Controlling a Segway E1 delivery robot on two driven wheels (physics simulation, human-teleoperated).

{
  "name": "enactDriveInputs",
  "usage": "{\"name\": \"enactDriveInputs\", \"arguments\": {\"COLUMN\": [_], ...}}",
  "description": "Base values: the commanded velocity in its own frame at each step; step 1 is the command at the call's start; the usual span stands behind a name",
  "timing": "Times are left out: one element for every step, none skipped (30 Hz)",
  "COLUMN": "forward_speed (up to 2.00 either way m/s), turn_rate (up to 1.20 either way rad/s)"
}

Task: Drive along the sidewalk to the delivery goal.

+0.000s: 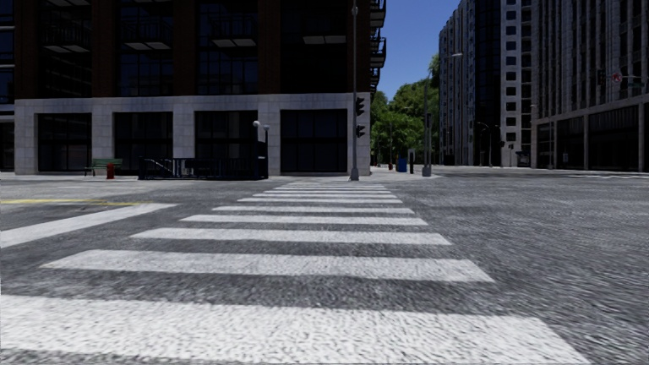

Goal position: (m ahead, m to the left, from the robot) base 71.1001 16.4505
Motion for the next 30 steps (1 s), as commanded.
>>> {"name": "enactDriveInputs", "arguments": {"forward_speed": [2.00, 2.00, 2.00, 2.00, 2.00, 2.00, 2.00, 2.00, 2.00, 2.00, 2.00, 2.00, 2.00, 2.00, 2.00, 2.00, 2.00, 2.00, 2.00, 2.00, 2.00, 2.00, 2.00, 2.00, 2.00, 2.00, 2.00, 2.00, 2.00, 2.00], "turn_rate": [0.00, 0.00, 0.00, 0.00, 0.00, 0.00, 0.00, 0.00, 0.00, 0.00, 0.00, 0.00, 0.00, 0.00, 0.00, 0.00, 0.00, 0.00, 0.00, 0.00, 0.00, 0.00, 0.00, 0.00, 0.00, 0.00, 0.00, 0.00, 0.00, 0.00]}}
